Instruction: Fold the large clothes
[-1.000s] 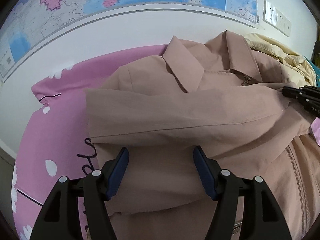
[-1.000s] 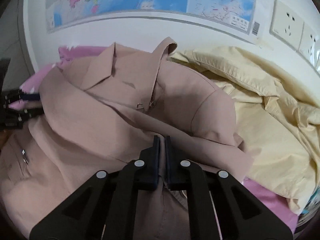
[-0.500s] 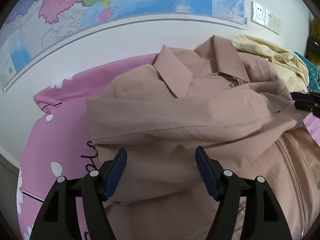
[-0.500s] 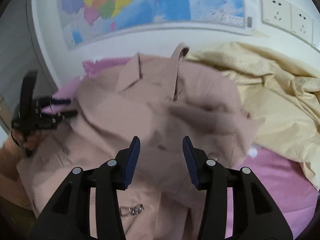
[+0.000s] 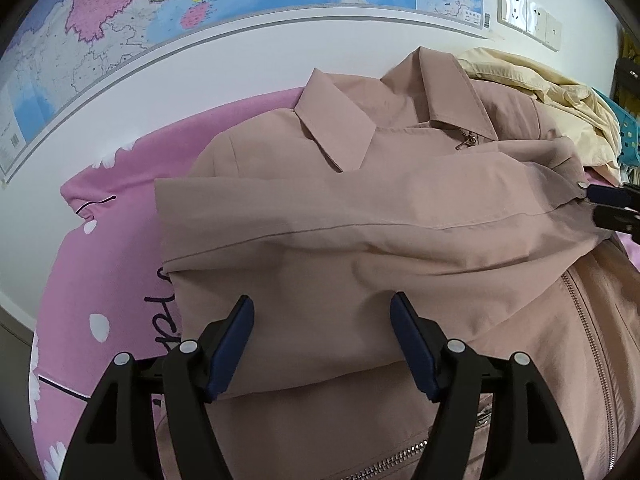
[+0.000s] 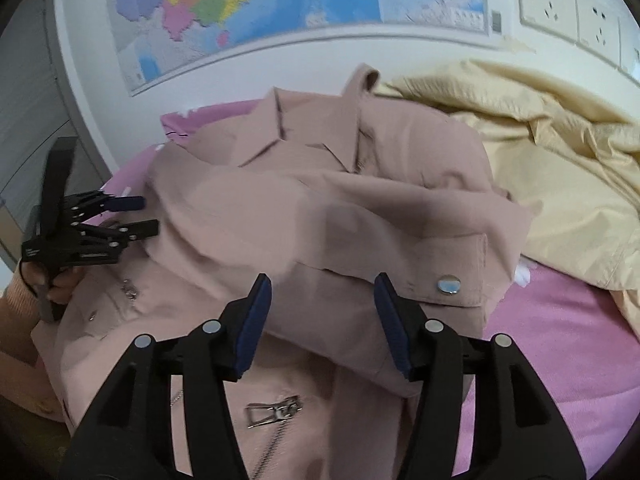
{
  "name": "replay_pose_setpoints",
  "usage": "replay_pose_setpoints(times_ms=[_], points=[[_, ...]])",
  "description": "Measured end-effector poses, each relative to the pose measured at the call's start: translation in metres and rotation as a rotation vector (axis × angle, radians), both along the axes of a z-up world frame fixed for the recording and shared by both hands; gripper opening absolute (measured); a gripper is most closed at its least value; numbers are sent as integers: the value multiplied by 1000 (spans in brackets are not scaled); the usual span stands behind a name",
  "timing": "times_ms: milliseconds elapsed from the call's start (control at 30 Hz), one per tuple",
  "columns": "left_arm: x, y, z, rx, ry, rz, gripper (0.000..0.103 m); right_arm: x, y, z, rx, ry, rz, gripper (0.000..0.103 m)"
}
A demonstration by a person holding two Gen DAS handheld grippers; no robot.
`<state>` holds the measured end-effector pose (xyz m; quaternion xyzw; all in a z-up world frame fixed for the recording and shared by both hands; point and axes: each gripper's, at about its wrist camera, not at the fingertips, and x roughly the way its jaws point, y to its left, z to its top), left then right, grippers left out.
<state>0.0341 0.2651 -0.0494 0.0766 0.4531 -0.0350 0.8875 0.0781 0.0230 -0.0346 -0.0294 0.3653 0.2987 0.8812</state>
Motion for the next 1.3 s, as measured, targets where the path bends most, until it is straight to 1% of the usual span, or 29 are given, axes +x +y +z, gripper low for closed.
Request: replay_pose_setpoints(times_ms=[33,100,167,267,333,400,467,533,600,667,733,767,833,867,967,1033,1100,1167,1233,1300], points=[[0,0,-1,0,0,2,69,-2,3,1,0,-6,20,59],[0,-1,-1,5,-1,7,70,1,8,-4,-10,7,33,59],[1,-1,0,8,-3,13,71,8,12,-14,-38,38,22,59],[-5,7,9,-7,-20,39,71,18,10,-23,-62,65,-18,59],[-11,15,17,-24,-44,47,71,17,4,-21,-28,78,-23,59],[-24,29,29,-38,-71,68,74,12,-5,-13,19,81,-27,59],[-42,45,41,-54,-108,92,76,3,-17,-5,67,74,-30,62],[-58,55,46,-61,-124,104,79,-12,-37,3,145,90,-38,64],[-78,69,45,-81,-105,117,79,-25,-53,7,206,105,-43,66],[-90,80,39,-101,-67,134,79,-40,-72,8,253,118,-72,69],[-106,94,33,-139,-31,156,79,-57,-93,3,326,160,-87,73],[-115,100,30,-160,-21,165,79,-65,-101,-1,346,181,-94,75],[-129,107,25,-204,0,162,80,-79,-110,-9,349,214,-119,77],[-135,110,21,-226,25,163,80,-87,-114,-14,352,228,-132,78],[-150,109,10,-250,83,163,79,-106,-128,-23,399,256,-152,78],[-161,103,9,-259,88,130,80,-117,-136,-27,439,262,-168,79],[-171,98,9,-290,95,96,80,-125,-142,-30,459,266,-181,80],[-178,95,9,-318,105,82,80,-131,-145,-32,458,269,-189,80],[-183,95,8,-325,111,74,81,-137,-144,-35,456,279,-177,81],[-187,95,9,-361,123,59,82,-141,-139,-38,450,296,-157,81]])
